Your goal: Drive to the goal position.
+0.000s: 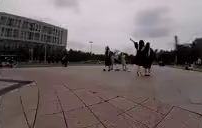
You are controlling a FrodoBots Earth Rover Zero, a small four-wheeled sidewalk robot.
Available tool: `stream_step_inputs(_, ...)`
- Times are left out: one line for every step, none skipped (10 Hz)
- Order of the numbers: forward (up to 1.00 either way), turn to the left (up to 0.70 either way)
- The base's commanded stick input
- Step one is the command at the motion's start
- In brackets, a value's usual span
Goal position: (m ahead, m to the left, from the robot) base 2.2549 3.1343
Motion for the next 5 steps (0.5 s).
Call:
stream_step_inputs(0.7, 0.15)
stream_step_inputs(0.7, 0.15)
stream_step_inputs(0.7, 0.15)
stream_step_inputs(0.7, 0.15)
stream_step_inputs(0.7, 0.15)
